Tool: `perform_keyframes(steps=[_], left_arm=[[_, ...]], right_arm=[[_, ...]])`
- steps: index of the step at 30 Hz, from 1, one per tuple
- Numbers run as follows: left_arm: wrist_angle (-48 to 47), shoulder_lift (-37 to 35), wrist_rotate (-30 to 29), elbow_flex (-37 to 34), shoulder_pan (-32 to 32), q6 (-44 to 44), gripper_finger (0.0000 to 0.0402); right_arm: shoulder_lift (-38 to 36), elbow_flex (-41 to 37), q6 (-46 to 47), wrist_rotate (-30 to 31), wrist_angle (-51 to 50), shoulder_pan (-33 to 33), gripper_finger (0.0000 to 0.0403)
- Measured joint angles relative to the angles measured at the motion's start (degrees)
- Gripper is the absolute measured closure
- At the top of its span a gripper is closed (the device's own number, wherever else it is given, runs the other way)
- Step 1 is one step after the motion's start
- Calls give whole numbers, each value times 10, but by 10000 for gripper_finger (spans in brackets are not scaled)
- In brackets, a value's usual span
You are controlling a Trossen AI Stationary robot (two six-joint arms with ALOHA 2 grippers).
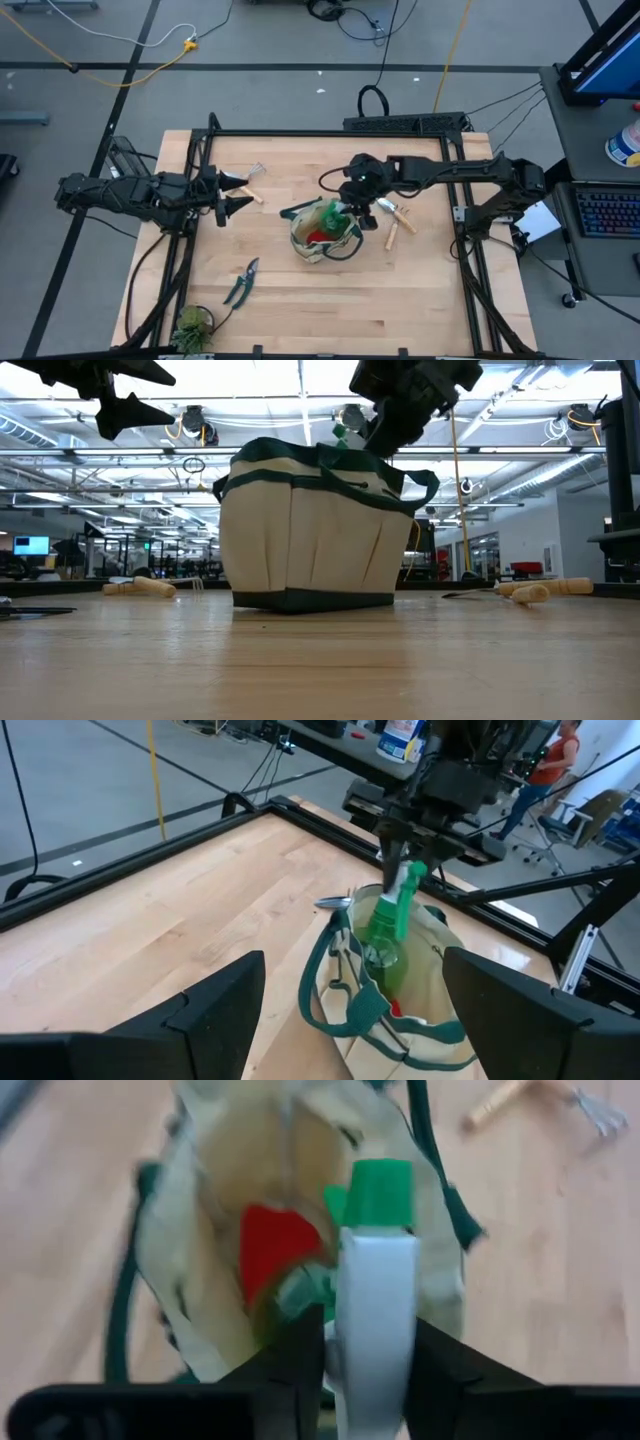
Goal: Pick & Place Garden tools in Gardening bag
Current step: Put the green spray bottle into the gardening bag
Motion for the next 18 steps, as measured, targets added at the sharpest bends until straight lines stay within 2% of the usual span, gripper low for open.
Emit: perform_keyframes(steps=[7, 13, 18], left_arm=[[0, 0, 0, 0, 0, -1, 91], [0, 0, 0, 0, 0, -1, 91], [0, 0, 0, 0, 0, 0, 91]], right_arm=[[-1, -2, 0, 22, -5, 4, 244], [-11, -2, -26, 102, -18, 26, 205], [-30, -3, -33, 122, -37, 40, 189]])
